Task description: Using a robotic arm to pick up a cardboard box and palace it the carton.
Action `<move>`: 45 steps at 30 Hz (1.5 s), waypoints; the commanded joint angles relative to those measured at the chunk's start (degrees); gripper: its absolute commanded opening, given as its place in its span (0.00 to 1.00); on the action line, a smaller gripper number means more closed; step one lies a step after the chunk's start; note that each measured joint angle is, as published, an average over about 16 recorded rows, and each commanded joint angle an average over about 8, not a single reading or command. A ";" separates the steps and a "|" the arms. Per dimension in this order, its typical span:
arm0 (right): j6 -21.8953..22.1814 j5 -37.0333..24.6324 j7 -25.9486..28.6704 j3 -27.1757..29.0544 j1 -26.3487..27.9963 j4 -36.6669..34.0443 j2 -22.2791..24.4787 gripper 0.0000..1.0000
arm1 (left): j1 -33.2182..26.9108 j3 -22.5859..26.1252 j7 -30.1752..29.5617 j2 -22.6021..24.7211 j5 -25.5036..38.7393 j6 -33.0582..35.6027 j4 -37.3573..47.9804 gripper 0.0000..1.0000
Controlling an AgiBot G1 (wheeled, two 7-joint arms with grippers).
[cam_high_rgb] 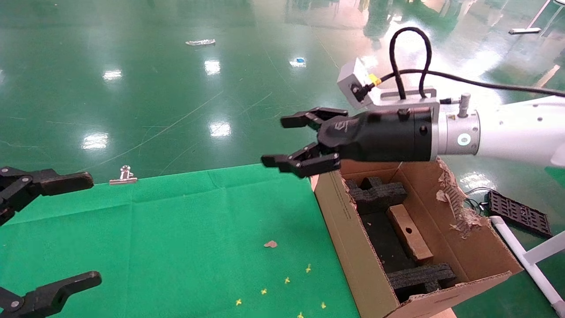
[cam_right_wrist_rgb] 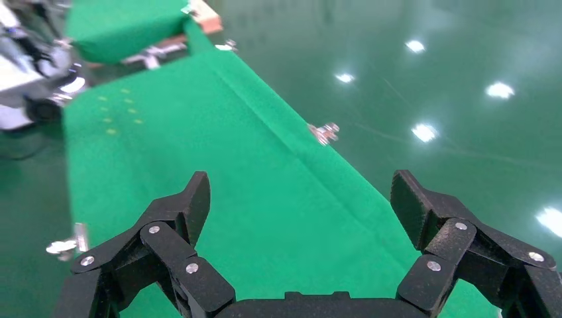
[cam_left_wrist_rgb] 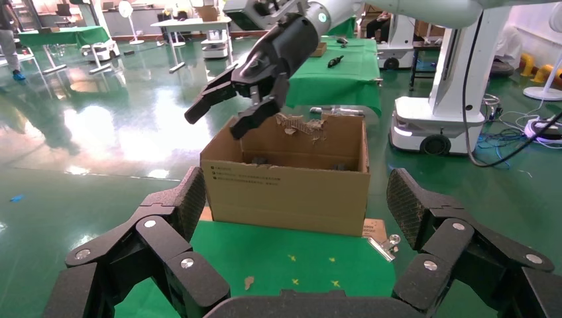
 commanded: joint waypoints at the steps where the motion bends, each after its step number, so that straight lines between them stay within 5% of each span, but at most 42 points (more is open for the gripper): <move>1: -0.55 0.85 -0.46 2.14 -2.13 1.95 0.15 1.00 | 0.00 0.01 0.00 0.00 0.00 0.00 0.00 1.00; 25: -6.69 10.28 -5.52 25.93 -25.83 23.58 1.86 1.00 | -0.01 0.07 0.04 -0.03 -0.05 -0.04 0.01 1.00; 45: -6.80 10.53 -5.60 26.31 -26.21 23.89 1.92 1.00 | -0.01 0.07 0.04 -0.04 -0.06 -0.05 0.02 1.00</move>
